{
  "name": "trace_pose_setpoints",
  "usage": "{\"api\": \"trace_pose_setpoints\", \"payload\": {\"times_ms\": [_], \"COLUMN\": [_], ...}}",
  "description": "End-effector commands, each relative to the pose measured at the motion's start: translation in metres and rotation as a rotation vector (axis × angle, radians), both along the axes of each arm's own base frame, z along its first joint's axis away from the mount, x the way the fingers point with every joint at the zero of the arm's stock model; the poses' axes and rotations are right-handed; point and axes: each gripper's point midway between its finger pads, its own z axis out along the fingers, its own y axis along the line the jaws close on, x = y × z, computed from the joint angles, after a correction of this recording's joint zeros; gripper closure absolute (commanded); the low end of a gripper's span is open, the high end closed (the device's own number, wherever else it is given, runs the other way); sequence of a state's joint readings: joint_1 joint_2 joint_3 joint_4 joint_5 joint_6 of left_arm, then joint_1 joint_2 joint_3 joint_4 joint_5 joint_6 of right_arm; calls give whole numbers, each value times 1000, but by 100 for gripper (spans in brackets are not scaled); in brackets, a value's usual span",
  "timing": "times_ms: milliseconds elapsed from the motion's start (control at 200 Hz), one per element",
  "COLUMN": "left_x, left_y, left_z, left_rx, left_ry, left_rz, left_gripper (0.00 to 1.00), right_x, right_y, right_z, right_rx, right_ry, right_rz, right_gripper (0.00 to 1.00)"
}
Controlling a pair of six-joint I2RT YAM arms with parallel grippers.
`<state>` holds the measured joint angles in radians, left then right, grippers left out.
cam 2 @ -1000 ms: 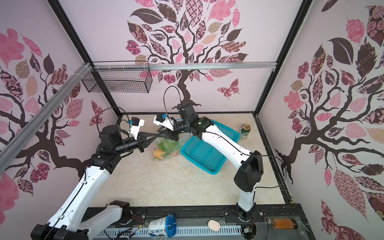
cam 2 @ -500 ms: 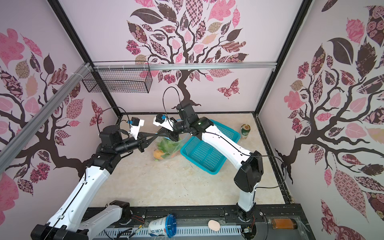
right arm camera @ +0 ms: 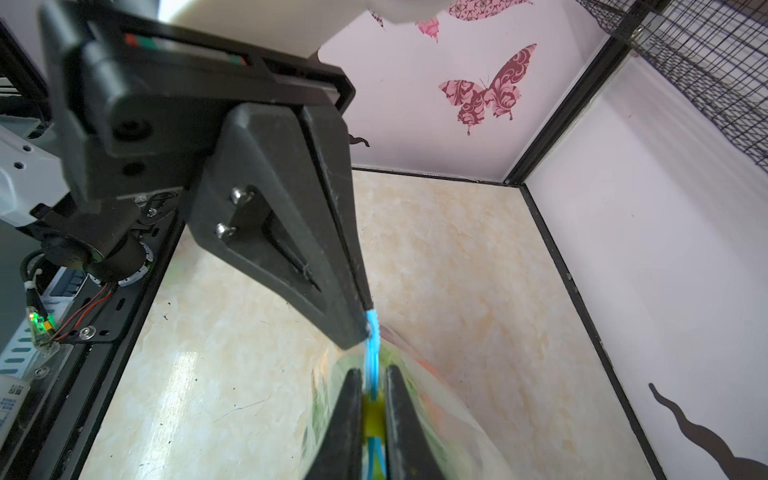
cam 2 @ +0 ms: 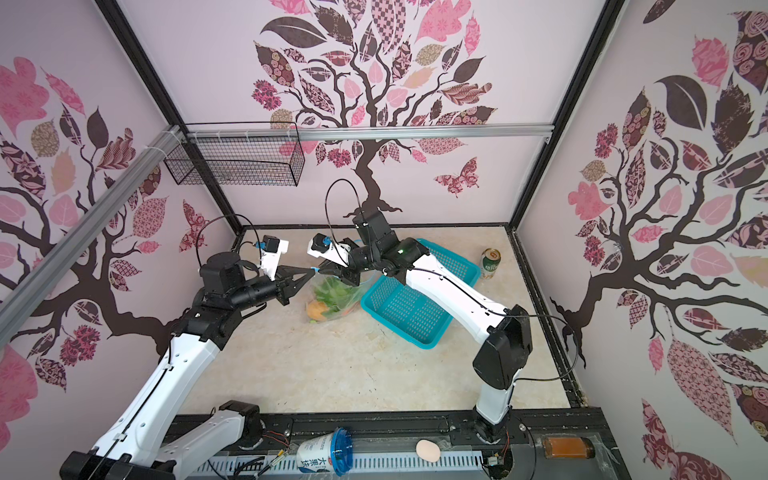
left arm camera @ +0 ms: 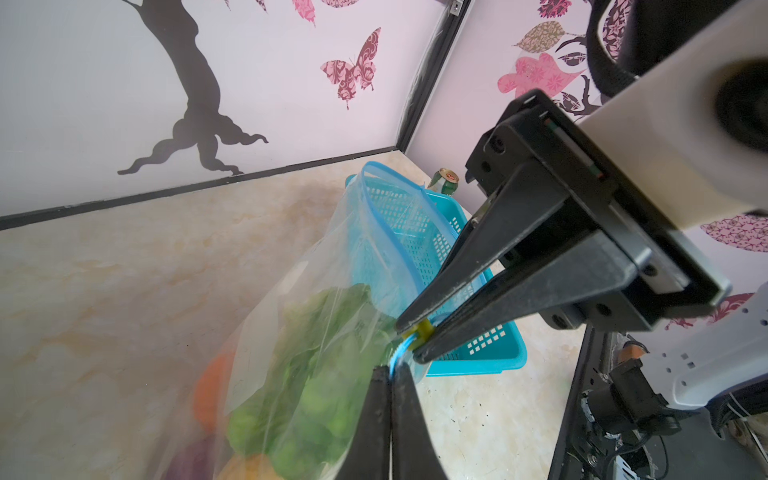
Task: Place the food in the zip-top bag and seal the zipper
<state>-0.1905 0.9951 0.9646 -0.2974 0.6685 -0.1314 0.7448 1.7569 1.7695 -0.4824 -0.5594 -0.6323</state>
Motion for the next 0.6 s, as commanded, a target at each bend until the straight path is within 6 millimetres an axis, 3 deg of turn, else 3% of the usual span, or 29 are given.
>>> {"api": "trace_pose_setpoints", "payload": {"times_ms": [0,285,595], "left_x": [5,18,33], "left_y": [12,30,54], "left_z": [16,13,36], "left_rx": [0,44,48], "left_ry": [-83,-70,-73], "left_rz": [79,204,363], "left_gripper": [100,100,100], "right_x": [4,10,9], "right_y": [-26,-46,-56], "right_z": [-20,-22,-20], "right_rx": [-108,-136,-125], "right_ry": [29,16,17], "right_rz": [-87,-164,-204], "right_gripper": [93,93,93]}}
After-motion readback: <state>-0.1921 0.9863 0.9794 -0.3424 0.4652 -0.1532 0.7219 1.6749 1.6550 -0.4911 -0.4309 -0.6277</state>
